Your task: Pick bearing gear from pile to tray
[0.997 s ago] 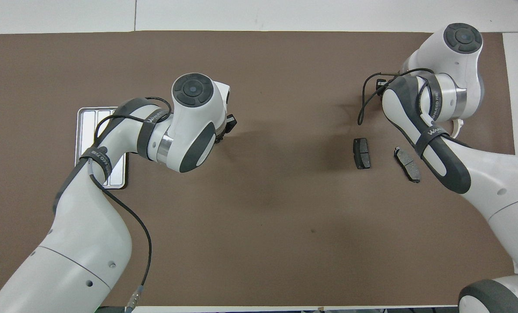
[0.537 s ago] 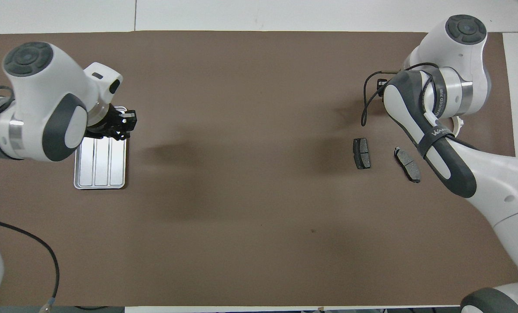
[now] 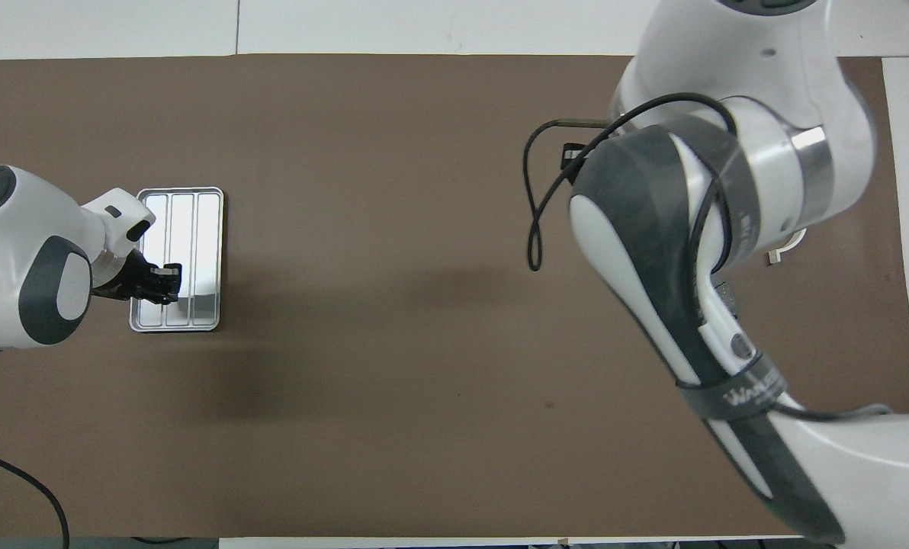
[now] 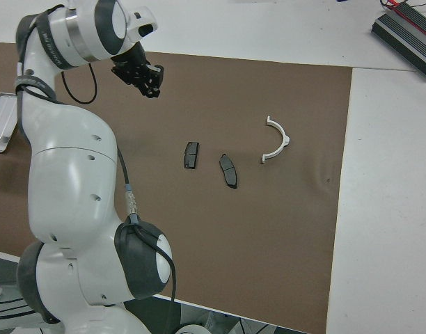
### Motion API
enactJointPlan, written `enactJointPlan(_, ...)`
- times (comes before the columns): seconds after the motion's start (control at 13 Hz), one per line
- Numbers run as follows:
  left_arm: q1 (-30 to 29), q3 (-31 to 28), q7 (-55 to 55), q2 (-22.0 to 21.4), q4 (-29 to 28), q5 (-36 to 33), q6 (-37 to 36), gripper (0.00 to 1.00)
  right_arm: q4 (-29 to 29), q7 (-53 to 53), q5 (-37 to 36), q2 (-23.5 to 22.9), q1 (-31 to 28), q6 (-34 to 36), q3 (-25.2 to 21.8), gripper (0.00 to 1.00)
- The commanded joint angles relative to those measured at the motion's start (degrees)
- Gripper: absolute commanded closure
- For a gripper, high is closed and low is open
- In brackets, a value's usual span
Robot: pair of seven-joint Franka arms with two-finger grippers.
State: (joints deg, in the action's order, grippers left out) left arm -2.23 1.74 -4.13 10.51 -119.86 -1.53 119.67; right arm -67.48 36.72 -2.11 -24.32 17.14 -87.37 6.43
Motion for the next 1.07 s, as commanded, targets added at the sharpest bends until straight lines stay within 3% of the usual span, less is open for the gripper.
enactJointPlan(0.0,-1.81,0.63,0.62,-4.09,-6.86,-0.14,5.56,1.00,0.94,17.89,3.33,-1.34,6.21,-4.36,-0.28,1.00)
enactJointPlan(0.31,-1.82,0.72,-3.24,-4.10,-8.02,1.60,9.78,1.00,0.41,32.78,3.52,-6.95,14.31,-14.20,-0.28,1.00)
enactJointPlan(0.46,-1.38,0.72,-4.30,-3.92,-8.11,3.54,11.46,1.00,0.59,36.21,2.21,-12.56,17.47,-17.03,-0.80,1.00)
enactJointPlan(0.61,-1.29,0.72,-4.57,-3.83,-8.28,3.55,12.25,1.00,0.33,39.65,-2.09,-17.06,18.62,-24.39,-0.45,1.00)
enactJointPlan(1.0,-1.20,0.72,-4.74,-3.74,-10.30,3.55,15.59,1.00,0.33,40.36,-3.78,-23.39,19.15,-32.05,-0.54,1.00)
